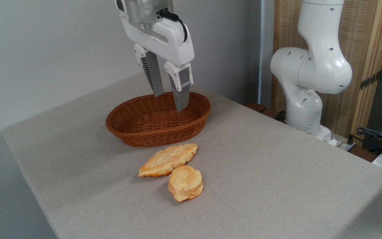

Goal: Put bread into the basket

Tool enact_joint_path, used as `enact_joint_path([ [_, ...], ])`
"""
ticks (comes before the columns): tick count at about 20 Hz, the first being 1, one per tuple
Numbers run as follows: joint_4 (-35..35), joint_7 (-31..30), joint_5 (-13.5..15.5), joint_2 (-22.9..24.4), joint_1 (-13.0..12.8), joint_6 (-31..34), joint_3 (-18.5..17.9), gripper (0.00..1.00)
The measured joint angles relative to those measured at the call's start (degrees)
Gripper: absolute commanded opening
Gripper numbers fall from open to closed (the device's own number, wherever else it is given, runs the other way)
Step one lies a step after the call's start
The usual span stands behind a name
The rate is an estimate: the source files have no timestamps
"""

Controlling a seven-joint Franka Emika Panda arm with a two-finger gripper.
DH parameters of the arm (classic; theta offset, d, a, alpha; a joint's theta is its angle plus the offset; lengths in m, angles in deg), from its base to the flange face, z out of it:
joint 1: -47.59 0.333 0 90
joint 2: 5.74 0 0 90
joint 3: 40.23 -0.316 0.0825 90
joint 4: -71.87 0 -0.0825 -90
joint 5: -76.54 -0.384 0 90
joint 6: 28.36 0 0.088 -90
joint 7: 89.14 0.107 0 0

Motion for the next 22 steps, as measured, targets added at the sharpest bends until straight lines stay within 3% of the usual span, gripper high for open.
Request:
enact_joint_path([
  [22, 0.0, 2.4, 0.0, -1.8, 0.6, -1.6, -1.2, 1.0],
])
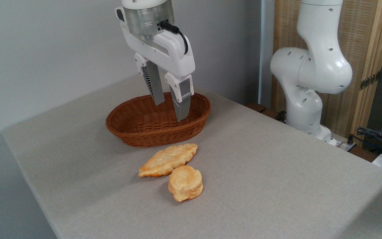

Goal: Put bread into the basket

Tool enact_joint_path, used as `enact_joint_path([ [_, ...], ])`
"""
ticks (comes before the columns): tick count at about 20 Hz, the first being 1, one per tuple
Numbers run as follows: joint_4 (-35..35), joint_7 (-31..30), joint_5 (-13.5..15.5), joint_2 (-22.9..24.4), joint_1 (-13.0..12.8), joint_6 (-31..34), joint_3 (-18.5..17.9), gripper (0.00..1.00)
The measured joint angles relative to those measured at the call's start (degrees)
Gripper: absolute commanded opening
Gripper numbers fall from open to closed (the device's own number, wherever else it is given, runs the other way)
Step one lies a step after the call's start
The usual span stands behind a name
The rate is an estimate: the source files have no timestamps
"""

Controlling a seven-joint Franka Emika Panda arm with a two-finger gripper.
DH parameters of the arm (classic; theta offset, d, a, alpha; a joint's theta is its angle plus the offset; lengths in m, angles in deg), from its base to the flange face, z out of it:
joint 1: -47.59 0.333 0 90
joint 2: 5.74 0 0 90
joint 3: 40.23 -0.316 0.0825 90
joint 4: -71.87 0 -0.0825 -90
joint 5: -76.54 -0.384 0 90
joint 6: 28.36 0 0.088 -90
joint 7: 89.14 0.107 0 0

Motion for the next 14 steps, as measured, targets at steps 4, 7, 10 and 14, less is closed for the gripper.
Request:
enact_joint_path([
  [4, 0.0, 0.0, 0.0, -0.4, 0.0, -0.9, -0.1, 1.0],
  [7, 0.0, 0.0, 0.0, -0.9, 0.0, -1.0, -0.1, 1.0],
  [10, 0.0, 0.2, 0.0, -1.9, -0.2, -1.8, 0.3, 1.0],
  [14, 0.4, 0.2, 0.0, -3.6, -0.5, -4.6, 1.3, 1.0],
])
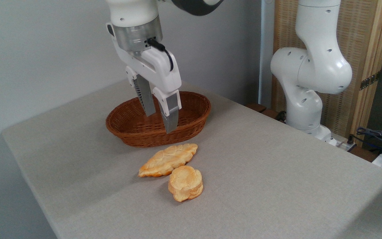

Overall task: Put bread into the basket
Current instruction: 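Lower the gripper and close it on the round bread piece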

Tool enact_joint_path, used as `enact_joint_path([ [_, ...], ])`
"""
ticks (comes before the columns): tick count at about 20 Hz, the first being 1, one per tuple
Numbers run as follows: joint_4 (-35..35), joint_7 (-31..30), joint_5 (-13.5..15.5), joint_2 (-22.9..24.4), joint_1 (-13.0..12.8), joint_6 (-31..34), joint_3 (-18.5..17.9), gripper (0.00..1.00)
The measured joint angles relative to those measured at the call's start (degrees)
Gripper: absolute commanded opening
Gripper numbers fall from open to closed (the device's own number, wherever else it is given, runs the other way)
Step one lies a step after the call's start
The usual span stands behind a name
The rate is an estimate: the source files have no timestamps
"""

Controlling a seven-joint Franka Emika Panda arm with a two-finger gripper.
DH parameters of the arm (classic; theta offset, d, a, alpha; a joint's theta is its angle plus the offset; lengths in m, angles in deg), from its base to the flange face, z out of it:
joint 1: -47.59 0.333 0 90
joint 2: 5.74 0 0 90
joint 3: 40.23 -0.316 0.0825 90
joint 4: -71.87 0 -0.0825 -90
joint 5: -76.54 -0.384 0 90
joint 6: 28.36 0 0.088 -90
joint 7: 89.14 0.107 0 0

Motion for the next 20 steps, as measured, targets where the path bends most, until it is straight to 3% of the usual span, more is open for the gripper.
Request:
enact_joint_path([
  [3, 2.9, 1.0, -0.7, -0.3, -0.1, -4.9, 0.0, 1.0],
  [12, 15.4, 6.4, -7.4, -0.7, 0.6, -17.9, -1.7, 1.0],
  [17, 17.6, 6.4, -8.1, -1.1, 0.6, -20.9, -1.7, 1.0],
  [20, 17.8, 6.5, -10.4, -1.7, 0.6, -21.3, -2.3, 1.0],
])
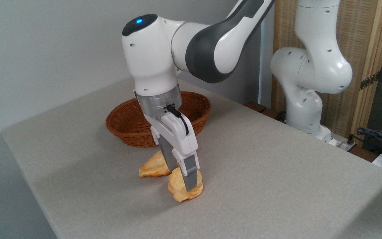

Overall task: Put bread into the basket
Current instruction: 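Lower the gripper and close it on the round bread piece, then lift the round bread and carry it over the wicker basket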

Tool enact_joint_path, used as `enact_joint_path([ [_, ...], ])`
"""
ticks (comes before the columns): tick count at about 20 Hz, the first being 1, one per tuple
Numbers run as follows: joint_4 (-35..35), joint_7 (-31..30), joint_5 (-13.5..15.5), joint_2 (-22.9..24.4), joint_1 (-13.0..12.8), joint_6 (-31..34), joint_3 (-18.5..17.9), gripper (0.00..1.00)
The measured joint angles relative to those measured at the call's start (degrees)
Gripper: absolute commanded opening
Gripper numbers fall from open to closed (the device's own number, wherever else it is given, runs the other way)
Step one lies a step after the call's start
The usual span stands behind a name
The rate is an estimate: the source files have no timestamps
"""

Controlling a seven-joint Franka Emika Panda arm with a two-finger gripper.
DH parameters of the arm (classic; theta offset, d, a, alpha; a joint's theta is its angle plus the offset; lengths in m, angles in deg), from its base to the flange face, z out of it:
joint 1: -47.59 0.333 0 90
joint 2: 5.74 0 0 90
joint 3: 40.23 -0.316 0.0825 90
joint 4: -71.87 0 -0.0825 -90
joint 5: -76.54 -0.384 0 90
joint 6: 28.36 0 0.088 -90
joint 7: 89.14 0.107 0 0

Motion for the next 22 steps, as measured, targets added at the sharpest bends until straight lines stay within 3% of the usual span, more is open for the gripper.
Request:
enact_joint_path([
  [6, 0.3, 2.2, -0.3, -1.3, 0.0, -0.1, -0.7, 0.99],
  [9, 0.6, 2.2, -0.3, -1.3, 0.0, -0.1, -0.7, 0.57],
  [11, 0.7, 2.2, -0.3, -1.3, -0.1, -0.1, -0.7, 0.39],
  [22, 0.8, 2.2, -0.3, -1.3, -0.3, -0.1, -0.5, 0.38],
])
